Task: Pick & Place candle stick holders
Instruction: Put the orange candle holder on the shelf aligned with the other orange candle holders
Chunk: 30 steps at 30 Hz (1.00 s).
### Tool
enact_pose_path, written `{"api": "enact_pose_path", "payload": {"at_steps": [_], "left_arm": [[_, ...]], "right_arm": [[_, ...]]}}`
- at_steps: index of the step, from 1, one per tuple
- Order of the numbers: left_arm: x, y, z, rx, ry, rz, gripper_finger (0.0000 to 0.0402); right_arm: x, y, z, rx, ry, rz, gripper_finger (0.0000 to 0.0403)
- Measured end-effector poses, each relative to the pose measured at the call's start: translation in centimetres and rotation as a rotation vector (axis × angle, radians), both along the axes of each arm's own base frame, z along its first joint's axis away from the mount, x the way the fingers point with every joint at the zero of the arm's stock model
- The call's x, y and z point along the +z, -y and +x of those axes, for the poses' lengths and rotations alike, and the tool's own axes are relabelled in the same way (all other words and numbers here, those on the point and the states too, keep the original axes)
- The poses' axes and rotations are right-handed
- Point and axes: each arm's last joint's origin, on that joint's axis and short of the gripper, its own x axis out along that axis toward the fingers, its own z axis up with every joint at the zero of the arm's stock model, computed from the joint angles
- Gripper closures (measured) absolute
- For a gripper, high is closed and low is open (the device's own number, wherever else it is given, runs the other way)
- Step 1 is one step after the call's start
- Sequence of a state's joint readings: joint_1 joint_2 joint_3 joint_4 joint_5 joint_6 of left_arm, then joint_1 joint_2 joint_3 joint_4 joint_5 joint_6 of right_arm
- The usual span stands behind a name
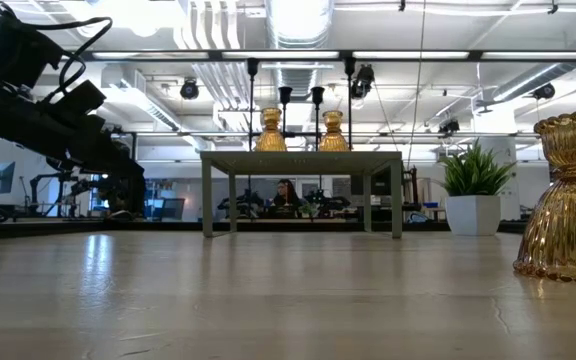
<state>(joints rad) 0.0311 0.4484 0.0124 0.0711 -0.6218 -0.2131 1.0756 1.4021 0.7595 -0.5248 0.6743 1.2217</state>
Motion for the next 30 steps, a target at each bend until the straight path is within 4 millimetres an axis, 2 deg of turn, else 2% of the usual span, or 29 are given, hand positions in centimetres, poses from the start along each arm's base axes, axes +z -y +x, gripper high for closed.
{"api": "enact_pose_path", "payload": {"at_steps": [7, 19, 30], "left_arm": [[0.0, 0.0, 0.0, 0.000, 0.000, 0.000, 0.0252], [0.0, 0.0, 0.0, 0.000, 0.000, 0.000, 0.0252], [0.0, 0.0, 0.0, 0.000, 0.000, 0.000, 0.0252]], "right_arm": [[-2.6, 1.0, -0.2, -0.001, 0.135, -0.032, 0.0198], [-4.4, 2.0, 2.0, -0.017, 0.202, -0.060, 0.0129], [-6.6, 1.0, 4.6, -0.018, 0.258, -0.019, 0.0126]]}}
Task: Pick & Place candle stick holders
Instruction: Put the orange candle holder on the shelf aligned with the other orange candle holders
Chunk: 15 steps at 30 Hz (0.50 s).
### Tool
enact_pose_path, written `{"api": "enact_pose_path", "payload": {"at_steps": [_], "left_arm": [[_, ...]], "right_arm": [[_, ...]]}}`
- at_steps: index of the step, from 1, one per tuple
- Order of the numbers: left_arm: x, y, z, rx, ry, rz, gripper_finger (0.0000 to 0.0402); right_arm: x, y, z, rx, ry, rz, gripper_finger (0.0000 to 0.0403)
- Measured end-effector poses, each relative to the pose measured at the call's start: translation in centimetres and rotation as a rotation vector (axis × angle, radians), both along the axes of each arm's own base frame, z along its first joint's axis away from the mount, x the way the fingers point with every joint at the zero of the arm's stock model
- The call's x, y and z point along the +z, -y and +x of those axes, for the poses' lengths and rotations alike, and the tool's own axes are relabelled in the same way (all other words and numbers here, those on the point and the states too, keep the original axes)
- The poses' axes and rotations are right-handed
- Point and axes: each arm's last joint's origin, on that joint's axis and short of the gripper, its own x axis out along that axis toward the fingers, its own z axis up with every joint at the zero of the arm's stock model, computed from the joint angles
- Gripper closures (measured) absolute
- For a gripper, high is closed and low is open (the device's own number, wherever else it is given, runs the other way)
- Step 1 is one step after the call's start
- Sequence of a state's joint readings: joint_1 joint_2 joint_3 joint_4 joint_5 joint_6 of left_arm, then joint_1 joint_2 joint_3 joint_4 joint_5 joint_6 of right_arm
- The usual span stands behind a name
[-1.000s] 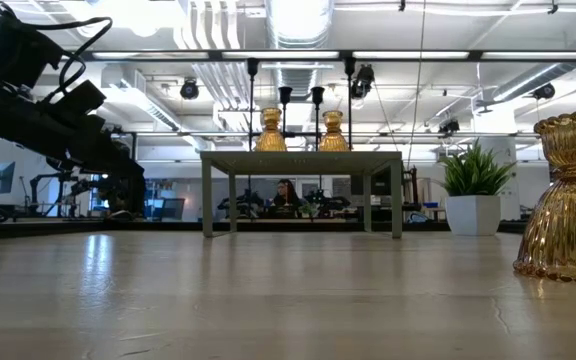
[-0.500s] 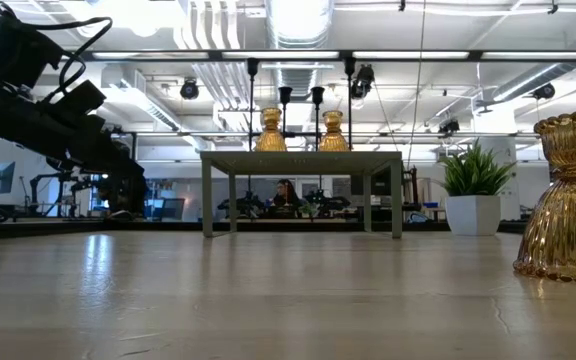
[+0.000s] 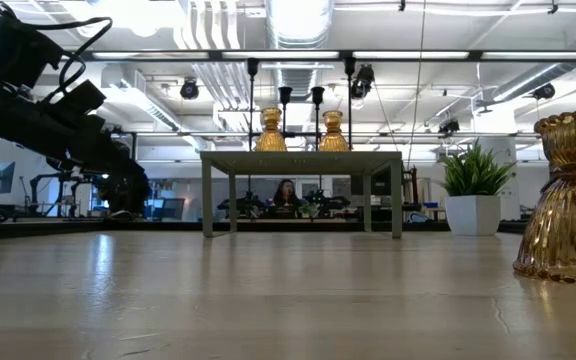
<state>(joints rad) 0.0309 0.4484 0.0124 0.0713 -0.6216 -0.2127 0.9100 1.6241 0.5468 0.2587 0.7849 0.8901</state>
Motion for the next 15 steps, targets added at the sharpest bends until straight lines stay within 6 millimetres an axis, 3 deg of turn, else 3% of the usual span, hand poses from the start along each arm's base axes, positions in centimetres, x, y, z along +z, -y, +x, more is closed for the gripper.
{"api": "enact_pose_path", "payload": {"at_steps": [7, 15], "left_arm": [[0.0, 0.0, 0.0, 0.000, 0.000, 0.000, 0.0252], [0.0, 0.0, 0.0, 0.000, 0.001, 0.000, 0.0252]], "right_arm": [[-0.2, -0.3, 1.6, -0.041, 0.006, 0.010, 0.0177], [0.2, -0.9, 3.1, -0.063, 0.021, 0.009, 0.0284]]}}
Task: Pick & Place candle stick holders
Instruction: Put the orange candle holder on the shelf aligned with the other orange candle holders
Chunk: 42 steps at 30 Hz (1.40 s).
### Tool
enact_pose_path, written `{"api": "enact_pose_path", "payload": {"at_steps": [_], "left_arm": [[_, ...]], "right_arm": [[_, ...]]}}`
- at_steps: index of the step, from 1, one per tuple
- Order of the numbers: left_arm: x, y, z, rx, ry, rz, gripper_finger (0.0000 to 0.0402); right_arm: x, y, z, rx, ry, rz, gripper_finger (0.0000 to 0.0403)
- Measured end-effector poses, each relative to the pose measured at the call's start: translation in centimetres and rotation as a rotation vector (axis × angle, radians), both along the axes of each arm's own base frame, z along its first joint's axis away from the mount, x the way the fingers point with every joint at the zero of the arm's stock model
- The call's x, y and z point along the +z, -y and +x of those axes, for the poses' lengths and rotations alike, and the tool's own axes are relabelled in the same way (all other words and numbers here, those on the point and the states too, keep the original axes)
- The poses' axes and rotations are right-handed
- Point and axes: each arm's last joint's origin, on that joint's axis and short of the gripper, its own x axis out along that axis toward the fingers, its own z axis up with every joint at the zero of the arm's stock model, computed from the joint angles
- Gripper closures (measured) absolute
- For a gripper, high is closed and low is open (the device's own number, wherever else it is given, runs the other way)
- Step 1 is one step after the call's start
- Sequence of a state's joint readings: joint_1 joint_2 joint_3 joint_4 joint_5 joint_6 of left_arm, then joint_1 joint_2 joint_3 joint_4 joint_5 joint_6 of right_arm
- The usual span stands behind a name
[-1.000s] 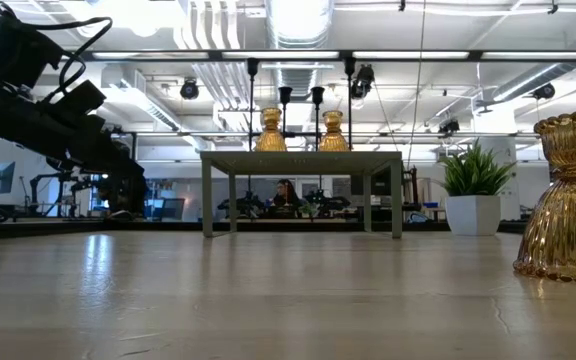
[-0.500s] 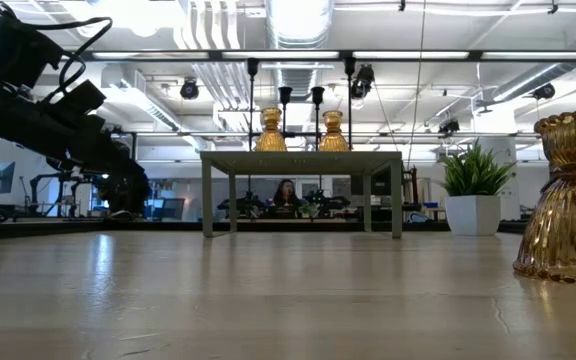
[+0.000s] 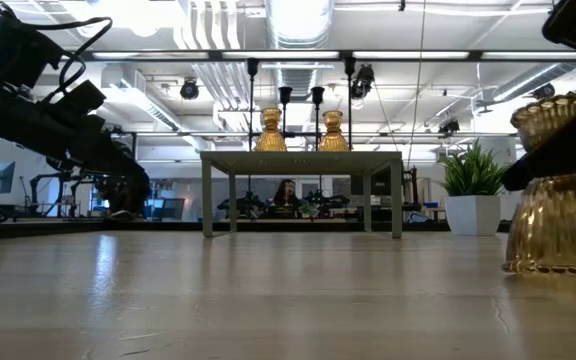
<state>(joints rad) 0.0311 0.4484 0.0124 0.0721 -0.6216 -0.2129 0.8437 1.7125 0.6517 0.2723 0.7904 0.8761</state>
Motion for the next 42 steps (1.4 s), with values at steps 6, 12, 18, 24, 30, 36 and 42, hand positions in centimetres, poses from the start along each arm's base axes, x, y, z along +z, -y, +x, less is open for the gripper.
{"api": "enact_pose_path", "payload": {"at_steps": [6, 12, 18, 24, 30, 36, 42], "left_arm": [[0.0, 0.0, 0.0, 0.000, 0.001, 0.000, 0.0252], [0.0, 0.0, 0.0, 0.000, 0.002, 0.000, 0.0252], [0.0, 0.0, 0.0, 0.000, 0.001, 0.000, 0.0252], [0.0, 0.0, 0.0, 0.000, 0.001, 0.000, 0.0252], [0.0, 0.0, 0.0, 0.000, 0.001, 0.000, 0.0252], [0.0, 0.0, 0.0, 0.000, 0.000, 0.000, 0.0252], [0.0, 0.0, 0.0, 0.000, 0.000, 0.000, 0.0252]], "right_arm": [[1.7, 0.3, 0.9, -0.014, 0.027, 0.058, 0.0284], [5.9, 2.6, 2.8, -0.050, 0.114, 0.148, 0.0284], [10.5, 7.2, 6.0, -0.134, 0.177, 0.098, 0.0284], [13.8, 12.9, 9.4, -0.334, 0.127, 0.033, 0.0284], [14.5, 18.1, 12.9, -0.446, 0.069, -0.053, 0.0284], [14.8, 21.4, 15.8, -0.504, 0.026, -0.089, 0.0284], [14.7, 23.5, 17.4, -0.557, -0.023, -0.104, 0.0284]]}}
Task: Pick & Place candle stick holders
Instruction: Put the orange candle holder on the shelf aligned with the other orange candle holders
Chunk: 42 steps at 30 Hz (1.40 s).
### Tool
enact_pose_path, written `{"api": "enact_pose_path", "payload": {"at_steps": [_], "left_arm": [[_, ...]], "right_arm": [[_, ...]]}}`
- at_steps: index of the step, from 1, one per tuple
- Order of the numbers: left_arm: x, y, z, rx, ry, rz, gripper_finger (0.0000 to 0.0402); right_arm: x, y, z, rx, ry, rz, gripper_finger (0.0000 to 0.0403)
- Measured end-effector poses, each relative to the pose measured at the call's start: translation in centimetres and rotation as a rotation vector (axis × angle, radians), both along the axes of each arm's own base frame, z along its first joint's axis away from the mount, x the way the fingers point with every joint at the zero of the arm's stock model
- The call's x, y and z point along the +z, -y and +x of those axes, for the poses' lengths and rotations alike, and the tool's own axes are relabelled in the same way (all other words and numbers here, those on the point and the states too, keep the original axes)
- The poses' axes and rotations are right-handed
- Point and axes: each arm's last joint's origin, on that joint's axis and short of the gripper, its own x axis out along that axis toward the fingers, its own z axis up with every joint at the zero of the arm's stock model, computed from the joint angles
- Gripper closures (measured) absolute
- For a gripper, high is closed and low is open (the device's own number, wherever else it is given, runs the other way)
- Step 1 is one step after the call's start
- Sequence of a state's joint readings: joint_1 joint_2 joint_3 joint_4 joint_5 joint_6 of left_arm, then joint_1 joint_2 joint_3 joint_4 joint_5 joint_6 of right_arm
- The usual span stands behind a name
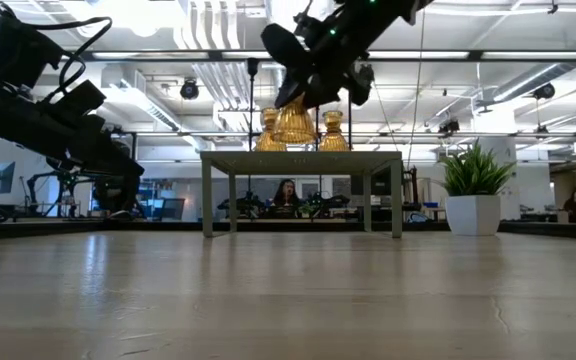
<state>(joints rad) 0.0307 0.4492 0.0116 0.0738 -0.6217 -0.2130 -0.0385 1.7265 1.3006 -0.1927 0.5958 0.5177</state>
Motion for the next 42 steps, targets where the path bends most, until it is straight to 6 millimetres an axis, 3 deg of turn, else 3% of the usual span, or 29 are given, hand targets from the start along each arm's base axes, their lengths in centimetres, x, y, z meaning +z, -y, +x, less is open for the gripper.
{"api": "enact_pose_path", "payload": {"at_steps": [11, 17, 42], "left_arm": [[0.0, 0.0, 0.0, 0.001, 0.000, 0.000, 0.0252], [0.0, 0.0, 0.0, 0.000, 0.000, 0.000, 0.0252], [0.0, 0.0, 0.0, 0.000, 0.000, 0.000, 0.0252]], "right_arm": [[0.4, 2.3, -0.1, -0.117, 0.014, -0.021, 0.0284], [-0.4, 3.4, 0.0, -0.165, -0.002, -0.041, 0.0284], [-1.5, 4.5, 0.5, -0.209, -0.018, -0.095, 0.0284]]}}
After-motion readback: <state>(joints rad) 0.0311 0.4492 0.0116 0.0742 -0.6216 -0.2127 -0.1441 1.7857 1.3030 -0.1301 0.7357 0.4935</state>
